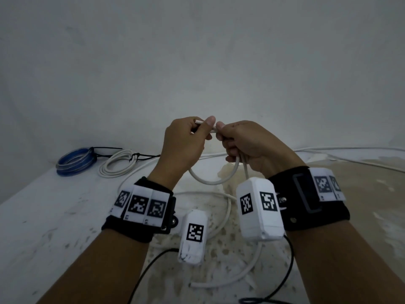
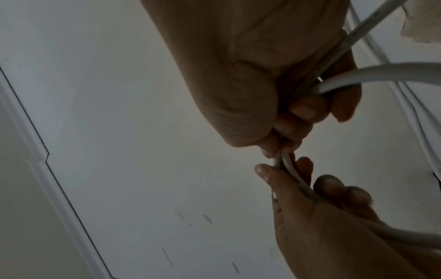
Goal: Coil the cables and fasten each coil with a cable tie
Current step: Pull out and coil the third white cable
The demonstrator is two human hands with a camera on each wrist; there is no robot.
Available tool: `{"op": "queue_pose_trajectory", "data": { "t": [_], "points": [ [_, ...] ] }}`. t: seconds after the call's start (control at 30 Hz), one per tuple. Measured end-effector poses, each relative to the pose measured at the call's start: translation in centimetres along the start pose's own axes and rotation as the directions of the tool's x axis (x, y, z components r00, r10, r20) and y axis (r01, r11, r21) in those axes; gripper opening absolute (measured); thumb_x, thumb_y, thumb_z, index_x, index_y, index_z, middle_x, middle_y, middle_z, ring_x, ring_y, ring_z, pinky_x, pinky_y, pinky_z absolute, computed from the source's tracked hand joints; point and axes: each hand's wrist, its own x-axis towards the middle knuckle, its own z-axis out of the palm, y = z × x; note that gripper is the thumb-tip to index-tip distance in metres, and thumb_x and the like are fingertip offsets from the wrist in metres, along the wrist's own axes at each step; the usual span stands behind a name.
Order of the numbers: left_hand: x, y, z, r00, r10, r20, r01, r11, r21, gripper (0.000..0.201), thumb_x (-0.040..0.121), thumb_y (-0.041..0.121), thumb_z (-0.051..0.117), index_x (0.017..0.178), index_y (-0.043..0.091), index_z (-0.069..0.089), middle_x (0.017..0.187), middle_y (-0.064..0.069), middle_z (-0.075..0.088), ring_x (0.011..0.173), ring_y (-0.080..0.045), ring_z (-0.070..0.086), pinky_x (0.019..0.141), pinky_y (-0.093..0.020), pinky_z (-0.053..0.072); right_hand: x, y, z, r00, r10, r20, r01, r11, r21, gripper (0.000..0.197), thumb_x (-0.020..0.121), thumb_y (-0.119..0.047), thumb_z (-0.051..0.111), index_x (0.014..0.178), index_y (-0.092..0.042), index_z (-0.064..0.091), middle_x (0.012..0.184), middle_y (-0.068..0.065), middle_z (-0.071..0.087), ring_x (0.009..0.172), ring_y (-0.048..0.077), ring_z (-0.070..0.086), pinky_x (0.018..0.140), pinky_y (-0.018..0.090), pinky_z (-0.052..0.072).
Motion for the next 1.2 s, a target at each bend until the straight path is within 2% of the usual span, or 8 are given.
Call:
{"op": "queue_pose_trajectory", "data": {
  "t": [0.1, 0.23, 0.33, 0.47, 0.67, 0.83, 1.0, 1.2],
  "points": [
    [-0.2, 1.0, -1.9, 0.994, -0.092, -0.053, 0.098, 0.989, 0.108, 0.038, 0.09, 0.056, 0.056, 0.108, 0.022, 0.059, 0.098, 0.006, 0.062, 0.088, -0.009, 0.059, 0.078, -0.03, 0.049, -0.3, -0.7, -0.5, 0.997, 0.001, -0.073, 0.004, 0.998, 0.064, 0.034, 0.102, -0.033, 0.049, 0.073, -0.015, 0.055, 0.044, -0.009, 0.041, 0.038, 0.008, 0.037, 0.053, 0.027, 0.044],
    [-2.8, 4.7, -4.8, 0.961, -0.242, 0.134, 0.243, 0.97, 0.01, 0.043, 0.099, 0.039, 0.051, 0.064, 0.015, 0.059, 0.06, 0.001, 0.056, 0.055, -0.016, 0.048, 0.057, -0.03, 0.039, -1.5, -3.6, -0.9, 0.985, -0.022, -0.169, 0.055, 0.98, 0.19, 0.035, 0.103, -0.031, 0.048, 0.074, -0.013, 0.054, 0.051, -0.003, 0.05, 0.044, 0.012, 0.046, 0.055, 0.028, 0.054],
    [-6.0, 8.2, -3.7, 0.676, -0.422, 0.604, 0.553, 0.832, -0.038, 0.053, 0.1, 0.049, 0.042, 0.069, 0.012, 0.065, 0.058, 0.0, 0.061, 0.049, -0.012, 0.048, 0.051, -0.025, 0.036, -3.3, -6.1, -0.9, 0.977, -0.046, -0.207, 0.113, 0.939, 0.326, 0.034, 0.104, -0.03, 0.046, 0.077, -0.011, 0.054, 0.057, 0.001, 0.051, 0.044, 0.013, 0.049, 0.059, 0.03, 0.058],
    [-7.3, 10.2, -1.1, 0.443, -0.325, 0.835, 0.854, 0.437, -0.283, 0.072, 0.097, 0.064, 0.025, 0.093, 0.003, 0.062, 0.074, -0.01, 0.067, 0.067, -0.02, 0.065, 0.069, -0.031, 0.053, -6.1, -8.2, -0.9, 0.965, -0.065, -0.252, 0.181, 0.865, 0.467, 0.035, 0.105, -0.031, 0.044, 0.077, -0.01, 0.053, 0.055, 0.0, 0.05, 0.045, 0.013, 0.047, 0.06, 0.032, 0.058],
    [-5.6, 11.6, 1.4, 0.463, -0.468, 0.753, 0.749, -0.247, -0.615, 0.043, 0.1, 0.024, 0.042, 0.128, -0.009, 0.045, 0.11, -0.035, 0.062, 0.098, -0.04, 0.065, 0.085, -0.049, 0.051, -9.2, -8.2, -1.9, 0.906, -0.103, -0.41, 0.288, 0.861, 0.42, 0.034, 0.105, -0.029, 0.039, 0.076, -0.014, 0.047, 0.043, -0.006, 0.032, 0.034, 0.01, 0.027, 0.048, 0.027, 0.038],
    [-5.7, 13.7, 1.8, 0.613, -0.667, 0.424, 0.54, -0.039, -0.841, 0.022, 0.092, -0.012, 0.028, 0.084, -0.003, 0.047, 0.081, -0.021, 0.055, 0.064, -0.031, 0.06, 0.056, -0.04, 0.057, -9.9, -7.6, -4.1, 0.793, -0.099, -0.601, 0.336, 0.894, 0.297, 0.039, 0.105, -0.034, 0.035, 0.073, -0.015, 0.048, 0.044, -0.006, 0.037, 0.038, 0.012, 0.031, 0.044, 0.027, 0.034],
    [-6.2, 14.5, 1.8, 0.795, -0.5, 0.343, 0.554, 0.37, -0.746, 0.034, 0.097, -0.008, 0.033, 0.13, -0.006, 0.041, 0.096, -0.021, 0.065, 0.065, -0.023, 0.069, 0.059, -0.033, 0.061, -10.0, -7.7, -5.8, 0.69, -0.159, -0.706, 0.368, 0.917, 0.153, 0.041, 0.105, -0.037, 0.036, 0.074, -0.015, 0.052, 0.062, 0.004, 0.042, 0.048, 0.017, 0.039, 0.045, 0.028, 0.04],
    [-4.6, 13.8, -1.5, 0.932, -0.236, 0.274, 0.327, 0.873, -0.361, 0.014, 0.1, 0.006, 0.045, 0.097, 0.008, 0.059, 0.109, -0.011, 0.069, 0.094, -0.025, 0.069, 0.09, -0.043, 0.054, -9.4, -5.8, -4.4, 0.742, -0.176, -0.647, 0.347, 0.926, 0.146, 0.041, 0.105, -0.036, 0.037, 0.075, -0.013, 0.052, 0.06, 0.004, 0.043, 0.047, 0.017, 0.039, 0.045, 0.027, 0.041]
  ]
}}
